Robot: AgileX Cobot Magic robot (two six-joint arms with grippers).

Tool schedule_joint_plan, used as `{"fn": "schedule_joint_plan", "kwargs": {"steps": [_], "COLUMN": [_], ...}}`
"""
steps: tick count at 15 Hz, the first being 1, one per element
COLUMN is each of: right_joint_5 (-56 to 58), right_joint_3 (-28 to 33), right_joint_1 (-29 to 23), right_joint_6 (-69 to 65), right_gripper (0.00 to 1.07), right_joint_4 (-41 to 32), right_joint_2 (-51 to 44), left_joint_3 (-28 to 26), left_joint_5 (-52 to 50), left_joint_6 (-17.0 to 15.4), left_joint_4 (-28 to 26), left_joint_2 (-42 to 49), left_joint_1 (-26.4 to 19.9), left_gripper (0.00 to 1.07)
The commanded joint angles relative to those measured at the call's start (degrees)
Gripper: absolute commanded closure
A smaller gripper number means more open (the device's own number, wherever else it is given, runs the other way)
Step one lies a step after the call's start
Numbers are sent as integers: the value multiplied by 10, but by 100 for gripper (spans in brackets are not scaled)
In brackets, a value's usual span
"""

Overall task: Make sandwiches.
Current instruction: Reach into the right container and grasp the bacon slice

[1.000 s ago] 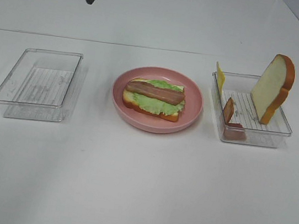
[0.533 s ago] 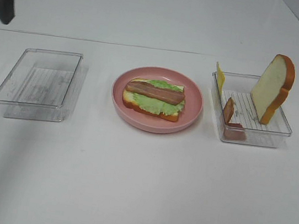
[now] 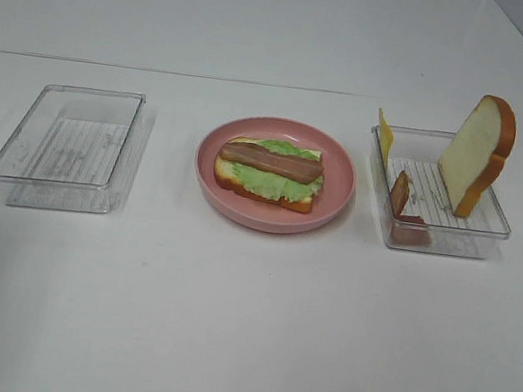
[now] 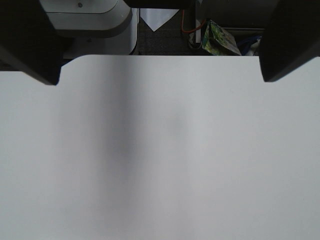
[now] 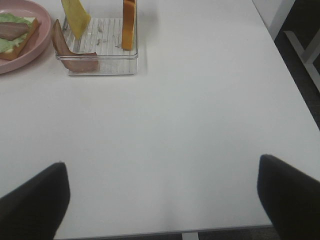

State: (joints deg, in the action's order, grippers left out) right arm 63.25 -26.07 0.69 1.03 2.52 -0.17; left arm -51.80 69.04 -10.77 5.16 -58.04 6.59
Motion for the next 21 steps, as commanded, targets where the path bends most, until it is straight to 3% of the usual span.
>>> {"fn": "schedule_joint_plan", "kwargs": {"steps": [1,5,7,9,10,13,21], "right_joint_5": [-3,-3,-3,-3,-3,-3,-3], "right_joint_3": [2,2,2,2,2,2,2], "right_joint_1": [3,3,3,3,3,3,3], "right_joint_6": [2,2,2,2,2,2,2], "right_gripper": [9,9,9,9,9,9,9], "right_joint_4": [2,2,2,2,2,2,2], "right_joint_2": [-16,-16,-16,-16,-16,-16,-16], "left_joint_3": [64,137,168,198,199,206,221], "left_joint_5": [-5,-26,-26,-25,-29,-54,-75], "left_joint_6": [-3,13,53,111,120,121,128], "left_joint_4": [1,0,-6,-46,-56,-60,-69], "left_joint_2": [94,257,331,412,440,482,482], "left_joint_1": [-2,-2,-2,-2,-2,-2,-2], "left_gripper": [6,6,6,7,7,7,7]}}
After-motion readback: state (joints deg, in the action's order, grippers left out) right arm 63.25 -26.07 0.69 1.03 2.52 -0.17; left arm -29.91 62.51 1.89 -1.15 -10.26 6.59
